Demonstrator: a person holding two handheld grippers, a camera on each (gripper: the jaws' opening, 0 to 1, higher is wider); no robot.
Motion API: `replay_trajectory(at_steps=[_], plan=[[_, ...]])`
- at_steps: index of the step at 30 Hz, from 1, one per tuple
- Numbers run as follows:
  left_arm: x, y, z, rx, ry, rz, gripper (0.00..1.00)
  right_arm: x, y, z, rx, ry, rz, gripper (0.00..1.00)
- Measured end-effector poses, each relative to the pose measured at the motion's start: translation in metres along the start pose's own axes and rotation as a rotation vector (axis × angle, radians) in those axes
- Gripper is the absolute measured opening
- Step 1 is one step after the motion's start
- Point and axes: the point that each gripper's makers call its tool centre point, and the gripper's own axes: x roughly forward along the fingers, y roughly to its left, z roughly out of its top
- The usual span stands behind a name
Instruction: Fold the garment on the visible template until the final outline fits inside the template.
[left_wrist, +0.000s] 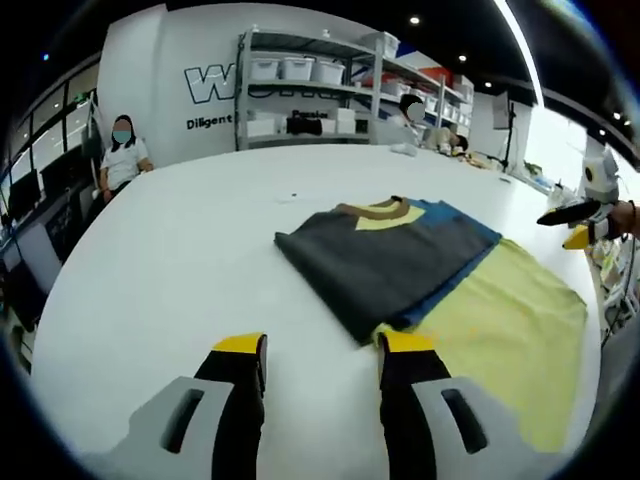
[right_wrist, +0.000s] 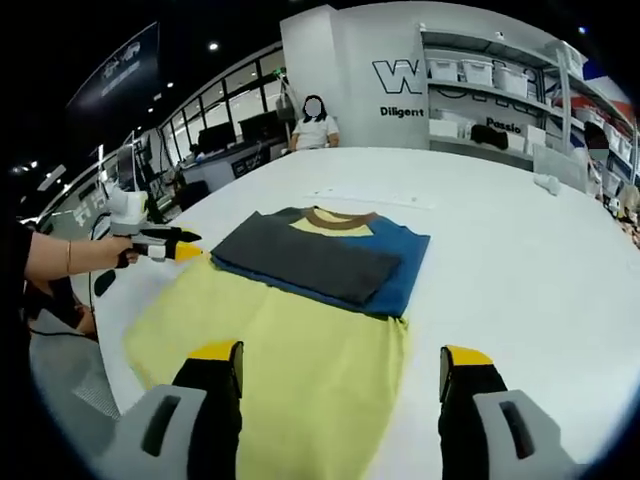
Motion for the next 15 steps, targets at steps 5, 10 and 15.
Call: replay_trajectory(at_steps=[5,10,15], plan=[[0.004,-0.002,-0.007,-0.010,0.015,-0.005,0.36,0.008,-0.007,0.001,-0.004,0.002,-0.013,0.78],[0.008,-0.008,-0.007,-0.008,0.012,-0.014,0.34,0.017,-0.017,0.002,-0.008,0.002,-0.028,0.72],[0.012,-0.014,-0.006,0.003,0.004,-0.025,0.30,0.025,-0.025,-0.001,-0.030,0.017,-0.046,0.66]])
